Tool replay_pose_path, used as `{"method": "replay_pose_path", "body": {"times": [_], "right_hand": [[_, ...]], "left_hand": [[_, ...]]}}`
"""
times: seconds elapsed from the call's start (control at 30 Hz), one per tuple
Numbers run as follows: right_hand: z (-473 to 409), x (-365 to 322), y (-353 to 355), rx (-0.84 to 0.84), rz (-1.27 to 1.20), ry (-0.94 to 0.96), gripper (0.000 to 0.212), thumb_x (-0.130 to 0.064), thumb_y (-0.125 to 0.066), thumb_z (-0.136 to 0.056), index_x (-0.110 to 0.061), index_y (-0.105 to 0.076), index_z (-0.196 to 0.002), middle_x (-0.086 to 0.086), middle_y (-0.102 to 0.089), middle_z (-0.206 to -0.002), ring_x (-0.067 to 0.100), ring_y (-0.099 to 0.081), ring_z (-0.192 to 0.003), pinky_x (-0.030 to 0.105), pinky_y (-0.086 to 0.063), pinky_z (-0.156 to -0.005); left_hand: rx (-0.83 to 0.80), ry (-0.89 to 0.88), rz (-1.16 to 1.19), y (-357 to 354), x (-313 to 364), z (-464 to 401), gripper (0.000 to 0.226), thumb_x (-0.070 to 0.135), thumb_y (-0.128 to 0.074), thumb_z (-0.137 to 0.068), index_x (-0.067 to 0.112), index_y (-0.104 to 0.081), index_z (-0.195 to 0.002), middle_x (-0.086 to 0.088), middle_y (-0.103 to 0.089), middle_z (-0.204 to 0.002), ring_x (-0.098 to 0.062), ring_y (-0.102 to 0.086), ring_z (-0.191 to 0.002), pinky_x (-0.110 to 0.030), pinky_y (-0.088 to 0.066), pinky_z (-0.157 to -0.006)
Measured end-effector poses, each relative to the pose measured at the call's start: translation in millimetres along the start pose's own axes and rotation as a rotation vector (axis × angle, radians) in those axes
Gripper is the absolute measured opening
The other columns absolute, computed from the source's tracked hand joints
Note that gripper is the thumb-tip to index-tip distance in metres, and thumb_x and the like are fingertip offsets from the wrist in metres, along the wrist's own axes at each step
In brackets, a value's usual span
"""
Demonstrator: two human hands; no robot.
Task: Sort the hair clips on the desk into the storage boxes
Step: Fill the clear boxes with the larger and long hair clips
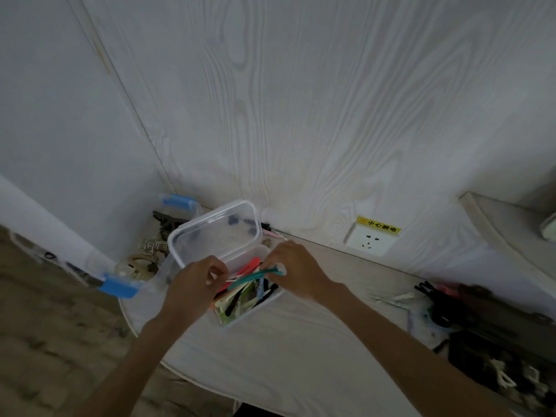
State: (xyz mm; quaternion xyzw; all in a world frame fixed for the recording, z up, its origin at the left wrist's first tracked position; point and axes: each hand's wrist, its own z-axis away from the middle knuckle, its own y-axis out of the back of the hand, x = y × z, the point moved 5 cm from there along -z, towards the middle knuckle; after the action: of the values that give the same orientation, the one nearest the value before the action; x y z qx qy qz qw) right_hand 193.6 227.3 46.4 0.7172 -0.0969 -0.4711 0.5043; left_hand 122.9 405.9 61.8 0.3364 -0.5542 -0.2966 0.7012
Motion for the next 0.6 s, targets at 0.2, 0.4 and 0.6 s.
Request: {"method": "replay_pose_path", "body": {"times": [0.2, 0.4, 0.6], "right_hand": [[21, 16, 5, 0.054, -0.008, -0.040, 0.025, -0.029, -0.064, -0.085, -0.027, -0.067, -0.109, -0.006, -0.068, -0.108, 0.010, -0.053, -0.102, 0.024, -0.036, -0.092], [111, 96, 59, 0.116, -0.044, -0.383, 0.023, -0.016, -0.057, -0.089, -0.037, -0.066, -0.092, -0.014, -0.066, -0.093, 0.004, -0.059, -0.089, 0.021, -0.043, -0.083], [192, 159, 93, -0.237, 0.103, -0.619, 0.035, -0.002, -0.056, -0.084, -0.022, -0.063, -0.112, -0.009, -0.056, -0.120, 0.010, -0.051, -0.118, 0.018, -0.037, -0.096]], "left_hand": [[-0.075, 0.067, 0.000, -14, -19, 6, 0.023, 0.020, -0.057, -0.090, 0.040, -0.052, -0.078, 0.011, -0.066, -0.088, -0.009, -0.064, -0.090, -0.032, -0.053, -0.085], [0.003, -0.135, -0.102, -25, 44, -19, 0.019, 0.030, -0.047, -0.096, 0.020, -0.062, -0.101, 0.007, -0.069, -0.097, -0.005, -0.062, -0.082, -0.017, -0.045, -0.075], [-0.294, -0.479, -0.160, -127, 154, -34, 0.034, 0.019, -0.045, -0.094, 0.030, -0.053, -0.125, 0.012, -0.055, -0.131, -0.009, -0.052, -0.119, -0.029, -0.043, -0.099]]}}
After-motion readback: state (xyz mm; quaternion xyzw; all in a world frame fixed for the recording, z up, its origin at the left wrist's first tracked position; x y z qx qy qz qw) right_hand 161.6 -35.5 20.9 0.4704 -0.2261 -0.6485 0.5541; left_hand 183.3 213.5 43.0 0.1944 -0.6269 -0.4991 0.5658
